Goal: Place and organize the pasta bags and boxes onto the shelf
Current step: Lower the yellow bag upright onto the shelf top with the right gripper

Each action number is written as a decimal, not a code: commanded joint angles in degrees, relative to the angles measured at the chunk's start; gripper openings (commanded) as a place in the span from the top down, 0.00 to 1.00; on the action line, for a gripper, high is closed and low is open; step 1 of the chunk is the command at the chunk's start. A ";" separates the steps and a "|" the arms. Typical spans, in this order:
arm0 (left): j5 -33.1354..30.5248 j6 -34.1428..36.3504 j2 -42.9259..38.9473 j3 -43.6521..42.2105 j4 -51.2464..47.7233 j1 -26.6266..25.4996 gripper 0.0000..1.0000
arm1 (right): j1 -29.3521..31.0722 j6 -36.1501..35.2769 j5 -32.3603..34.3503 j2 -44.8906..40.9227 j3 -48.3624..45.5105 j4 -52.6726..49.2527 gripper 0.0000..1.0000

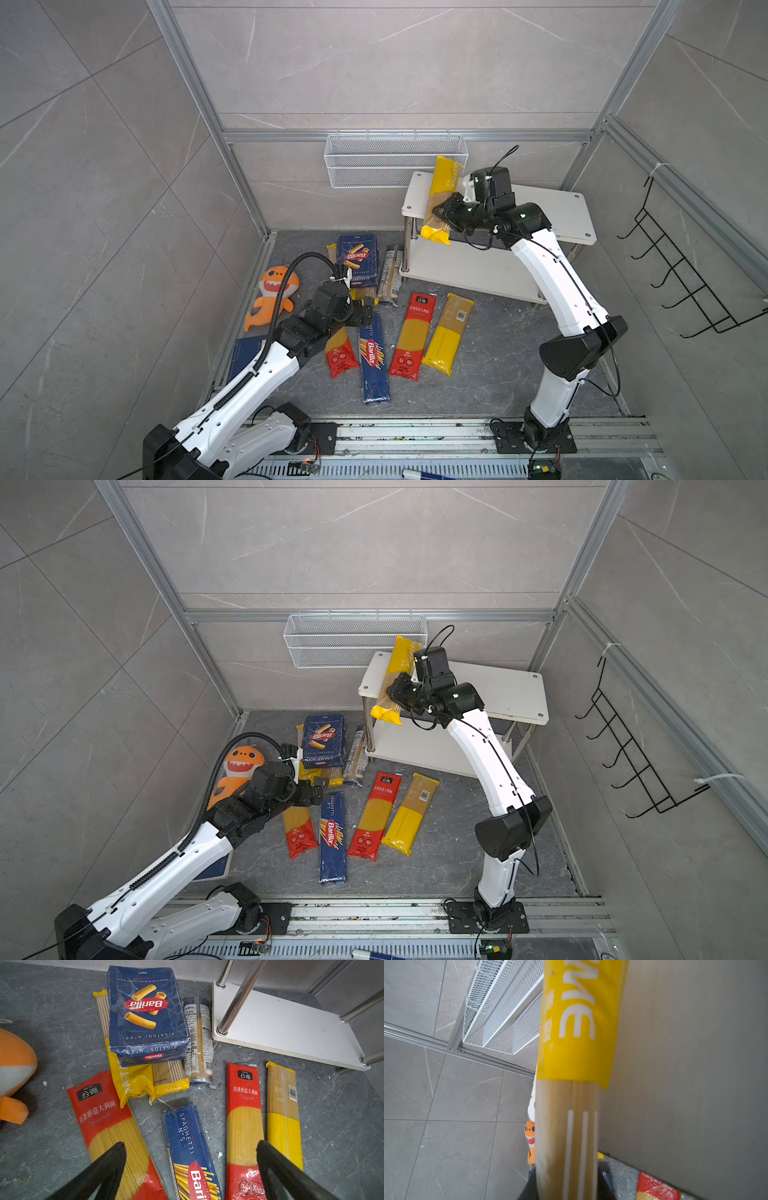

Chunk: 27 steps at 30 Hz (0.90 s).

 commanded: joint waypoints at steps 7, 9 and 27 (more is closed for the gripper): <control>1.51 1.24 0.02 1.99 2.49 -0.13 0.00 | -3.11 -3.28 4.84 -6.62 2.01 -1.39 1.00; 1.57 1.33 -0.41 1.69 2.66 -0.14 0.00 | -6.61 -4.01 4.09 -7.25 2.78 -3.36 1.00; 8.47 1.78 7.50 3.12 10.45 -0.13 0.00 | -22.49 -12.94 0.09 -3.67 15.92 -23.27 0.99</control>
